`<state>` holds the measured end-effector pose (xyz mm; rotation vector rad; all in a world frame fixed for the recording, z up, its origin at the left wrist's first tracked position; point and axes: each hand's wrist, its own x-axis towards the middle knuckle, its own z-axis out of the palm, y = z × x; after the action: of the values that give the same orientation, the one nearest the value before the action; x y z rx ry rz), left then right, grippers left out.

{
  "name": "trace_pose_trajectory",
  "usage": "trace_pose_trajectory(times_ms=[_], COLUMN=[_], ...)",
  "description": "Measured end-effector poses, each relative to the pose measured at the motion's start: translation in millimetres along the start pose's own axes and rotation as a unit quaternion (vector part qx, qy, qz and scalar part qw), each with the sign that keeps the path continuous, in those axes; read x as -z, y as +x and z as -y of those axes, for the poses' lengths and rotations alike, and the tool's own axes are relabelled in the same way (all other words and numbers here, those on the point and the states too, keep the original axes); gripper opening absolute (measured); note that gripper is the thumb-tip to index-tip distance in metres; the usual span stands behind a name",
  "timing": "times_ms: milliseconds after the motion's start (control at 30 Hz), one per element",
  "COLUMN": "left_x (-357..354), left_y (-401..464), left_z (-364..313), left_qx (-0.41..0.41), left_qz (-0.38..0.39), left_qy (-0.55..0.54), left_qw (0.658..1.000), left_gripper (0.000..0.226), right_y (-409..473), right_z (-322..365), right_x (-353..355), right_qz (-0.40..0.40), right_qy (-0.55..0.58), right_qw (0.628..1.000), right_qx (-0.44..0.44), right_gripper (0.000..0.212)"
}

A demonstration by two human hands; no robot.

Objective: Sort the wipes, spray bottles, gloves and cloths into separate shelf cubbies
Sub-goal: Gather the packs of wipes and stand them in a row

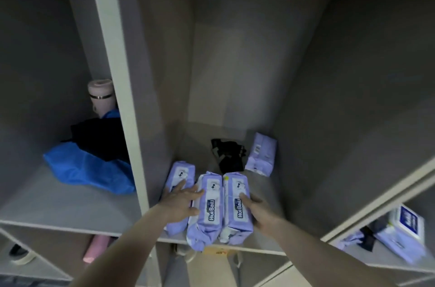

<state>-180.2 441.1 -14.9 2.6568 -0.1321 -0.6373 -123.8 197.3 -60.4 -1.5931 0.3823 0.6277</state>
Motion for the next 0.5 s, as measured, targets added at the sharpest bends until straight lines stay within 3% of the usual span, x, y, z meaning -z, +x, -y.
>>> trace_pose_trajectory(times_ms=[133, 500], left_x=[7.6, -1.8], left_y=[0.9, -2.1], left_z=[2.5, -9.1], left_qx=[-0.015, -0.006], left_qz=[-0.009, 0.032], left_qy=[-0.045, 0.029], left_qw=[0.999, 0.999], left_gripper=[0.055, 0.045], right_y=[-5.0, 5.1], right_z=[10.1, 23.7], right_x=[-15.0, -16.9], right_qz=[-0.046, -0.092], right_qy=[-0.03, -0.137], right_qw=[0.998, 0.985], right_qx=[0.029, 0.054], right_gripper=[0.021, 0.033])
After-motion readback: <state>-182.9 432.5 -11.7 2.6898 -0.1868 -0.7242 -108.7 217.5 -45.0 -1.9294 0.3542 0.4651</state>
